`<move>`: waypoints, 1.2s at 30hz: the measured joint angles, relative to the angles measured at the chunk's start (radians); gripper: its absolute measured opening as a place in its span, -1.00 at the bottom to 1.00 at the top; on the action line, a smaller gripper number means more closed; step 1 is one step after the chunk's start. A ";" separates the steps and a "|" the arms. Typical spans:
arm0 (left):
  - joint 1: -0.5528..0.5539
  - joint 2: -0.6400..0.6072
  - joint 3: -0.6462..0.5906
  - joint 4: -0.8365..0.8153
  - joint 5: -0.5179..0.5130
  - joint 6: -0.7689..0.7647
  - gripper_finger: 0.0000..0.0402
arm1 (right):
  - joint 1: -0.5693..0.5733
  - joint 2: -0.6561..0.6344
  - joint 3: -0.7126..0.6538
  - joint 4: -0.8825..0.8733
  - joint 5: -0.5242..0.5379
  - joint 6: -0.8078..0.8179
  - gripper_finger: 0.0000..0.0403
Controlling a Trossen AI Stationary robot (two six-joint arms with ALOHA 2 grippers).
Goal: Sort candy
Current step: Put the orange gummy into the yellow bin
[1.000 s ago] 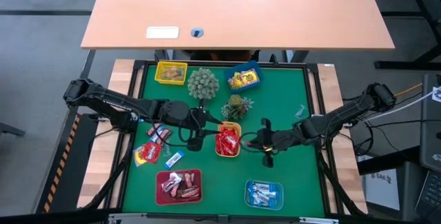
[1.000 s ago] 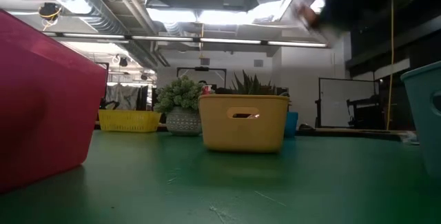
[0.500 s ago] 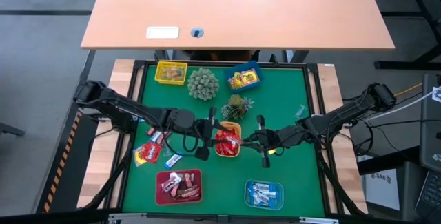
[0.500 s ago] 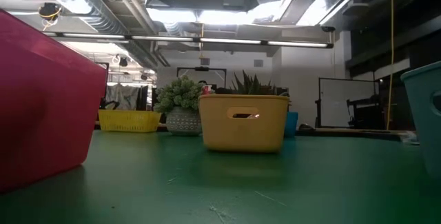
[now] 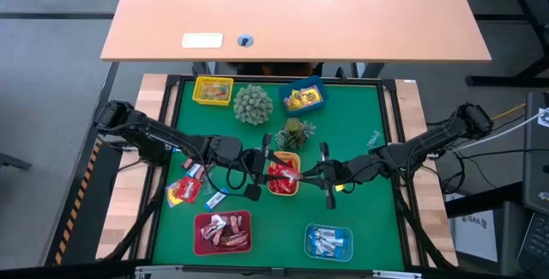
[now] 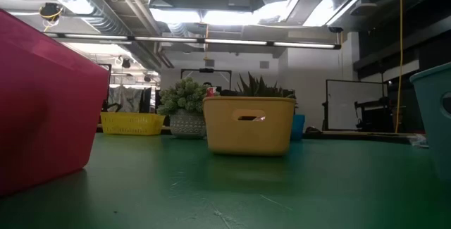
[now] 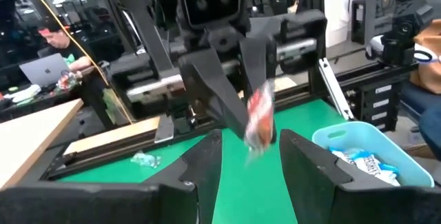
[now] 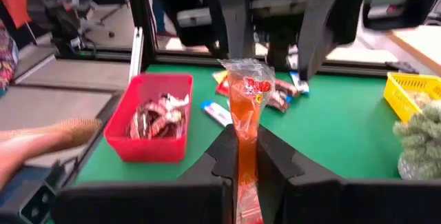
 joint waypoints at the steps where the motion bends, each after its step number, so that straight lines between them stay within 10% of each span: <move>1: 0.000 0.000 0.000 0.001 0.000 0.000 -0.33 | 0.000 0.000 0.000 0.012 0.000 -0.002 -0.85; 21: -0.001 0.000 0.000 0.041 0.067 -0.001 -0.35 | 0.000 0.100 0.000 0.211 0.017 -0.132 -0.85; 36: 0.000 0.000 0.000 0.035 0.072 0.000 -0.97 | 0.000 0.100 0.000 0.210 0.017 -0.132 -0.85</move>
